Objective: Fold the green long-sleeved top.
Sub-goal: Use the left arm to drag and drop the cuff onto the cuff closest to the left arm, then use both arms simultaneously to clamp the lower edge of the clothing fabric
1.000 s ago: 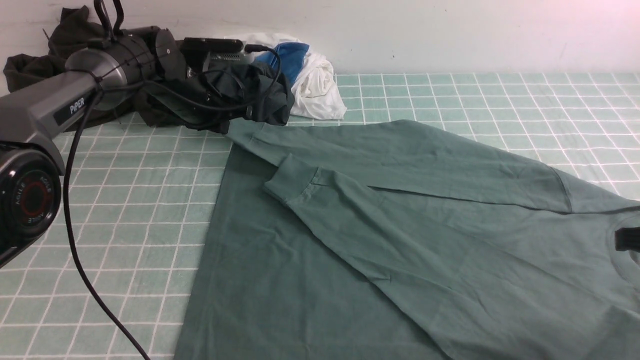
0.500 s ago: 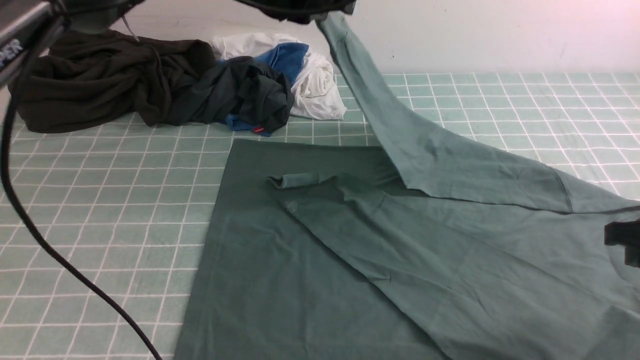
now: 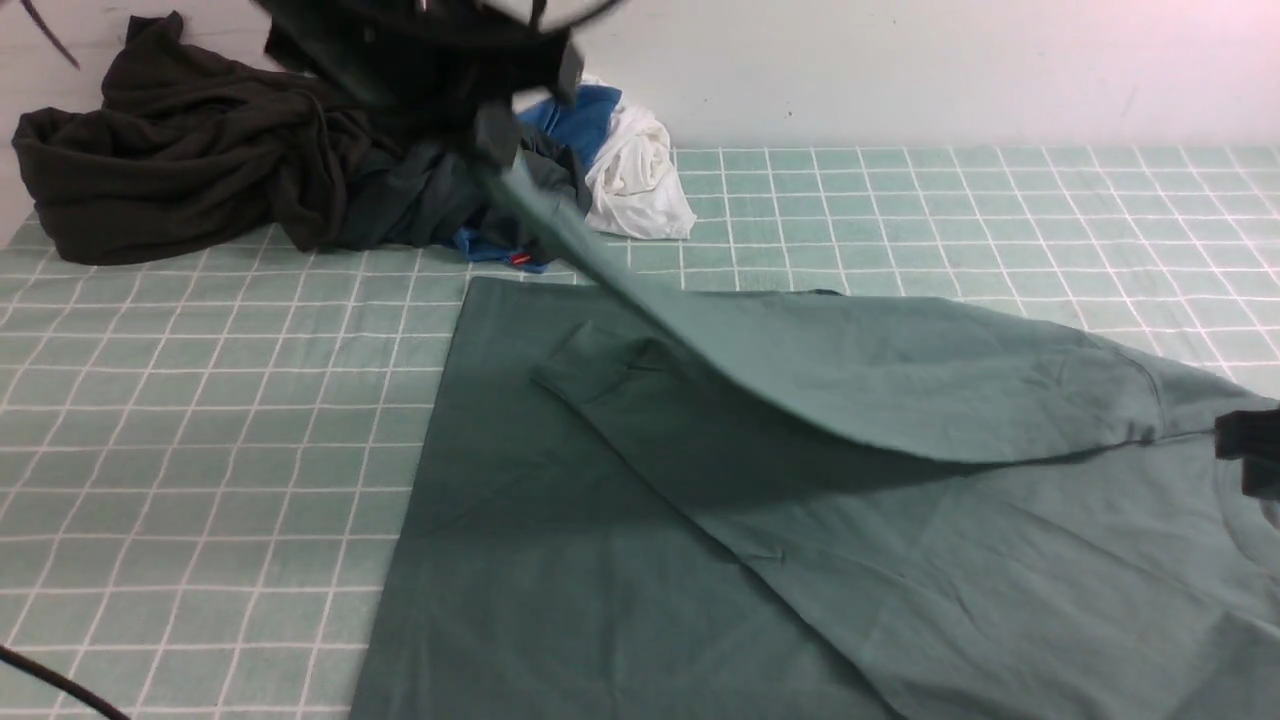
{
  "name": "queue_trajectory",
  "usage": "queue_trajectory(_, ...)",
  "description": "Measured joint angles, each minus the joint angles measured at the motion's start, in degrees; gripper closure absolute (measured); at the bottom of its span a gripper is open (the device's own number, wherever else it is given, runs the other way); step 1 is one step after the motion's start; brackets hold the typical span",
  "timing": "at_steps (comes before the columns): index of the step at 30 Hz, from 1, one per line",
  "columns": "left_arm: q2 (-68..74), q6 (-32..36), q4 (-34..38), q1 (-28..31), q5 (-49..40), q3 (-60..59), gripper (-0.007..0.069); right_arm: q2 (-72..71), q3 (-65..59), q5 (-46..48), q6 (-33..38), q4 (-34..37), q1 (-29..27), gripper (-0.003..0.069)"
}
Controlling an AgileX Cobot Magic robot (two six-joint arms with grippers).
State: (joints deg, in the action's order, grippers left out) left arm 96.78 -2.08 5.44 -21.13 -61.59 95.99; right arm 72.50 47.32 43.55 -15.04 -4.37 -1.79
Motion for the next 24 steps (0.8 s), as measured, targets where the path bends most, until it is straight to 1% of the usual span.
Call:
queue_trajectory(2, -1.2, -0.8, -0.8, 0.0, 1.7, -8.8, 0.0575, 0.0, 0.0, 0.2, 0.8, 0.5, 0.0, 0.039)
queue_trajectory(3, -1.8, -1.1, -1.0, 0.0, 2.7, -11.3, 0.0571, -0.1, 0.0, 0.3, 1.3, 1.0, 0.0, 0.039)
queue_trajectory(4, -2.7, -1.1, -1.3, 0.0, 4.4, -16.6, 0.0557, -0.1, 0.0, 0.4, 1.9, 1.6, 0.0, 0.039)
queue_trajectory(6, -3.7, -1.0, -1.4, 0.0, 7.0, -22.6, 0.0528, -0.1, 0.0, 0.5, 2.9, 2.3, 0.0, 0.039)
queue_trajectory(7, -4.0, -0.9, -1.4, 0.0, 8.0, -24.5, 0.051, -0.1, 0.0, 0.5, 3.6, 2.8, 0.0, 0.039)
queue_trajectory(8, -4.2, -0.3, -1.4, 0.0, 8.9, -26.8, 0.0477, -0.1, 0.0, 0.6, 4.2, 3.2, 0.0, 0.039)
queue_trajectory(9, -4.2, -0.2, -1.4, 0.0, 9.1, -26.8, 0.0477, -0.1, 0.0, 0.6, 4.3, 3.3, 0.0, 0.039)
queue_trajectory(11, -4.2, 1.7, -1.4, 0.0, 9.6, -29.4, 0.0384, -0.1, 0.4, 2.0, 6.1, 4.4, 0.5, 0.039)
queue_trajectory(12, -4.2, 2.8, -1.4, 0.0, 9.6, -29.8, 0.0318, -0.2, 1.0, 3.2, 7.2, 4.4, 1.6, 0.039)
queue_trajectory(14, -4.4, 4.0, -1.4, 0.0, 9.6, -29.8, 0.027, -0.6, 1.7, 4.8, 8.0, 4.4, 2.9, 0.039)
queue_trajectory(15, -5.4, 6.7, -1.4, -0.1, 9.2, -29.9, 0.0195, -1.5, 2.9, 8.0, 9.1, 4.4, 6.0, 0.039)
queue_trajectory(16, -6.3, 8.1, -1.6, -0.3, 8.6, -29.9, 0.0155, -2.2, 3.5, 9.5, 9.6, 4.4, 7.7, 0.039)
queue_trajectory(17, -6.5, 8.5, -1.6, -0.5, 8.5, -29.9, 0.0148, -2.4, 3.8, 10.3, 9.8, 4.4, 8.6, 0.039)
queue_trajectory(18, -9.4, 11.6, -1.9, -1.7, 6.7, -30.0, 0.0099, -4.3, 4.7, 13.6, 10.4, 4.4, 12.7, 0.039)
queue_trajectory(19, -10.0, 12.2, -1.9, -2.1, 6.0, -30.2, 0.009, -4.7, 5.0, 14.9, 10.6, 4.4, 14.3, 0.039)
queue_trajectory(21, -13.6, 15.7, -1.8, -5.2, 2.6, -31.8, 0.0071, -7.6, 5.3, 20.5, 11.8, 5.0, 20.8, 0.039)
queue_trajectory(22, -13.8, 16.4, -1.8, -5.7, 2.3, -32.0, 0.0071, -7.9, 5.4, 21.7, 11.9, 5.0, 22.0, 0.039)
queue_trajectory(23, -15.5, 19.4, -1.5, -8.1, -0.2, -34.9, 0.0069, -10.0, 5.4, 25.3, 12.9, 5.6, 26.5, 0.039)
queue_trajectory(24, -15.9, 20.5, -1.4, -9.2, -0.7, -36.2, 0.0069, -11.0, 5.4, 26.2, 13.1, 5.7, 28.5, 0.039)
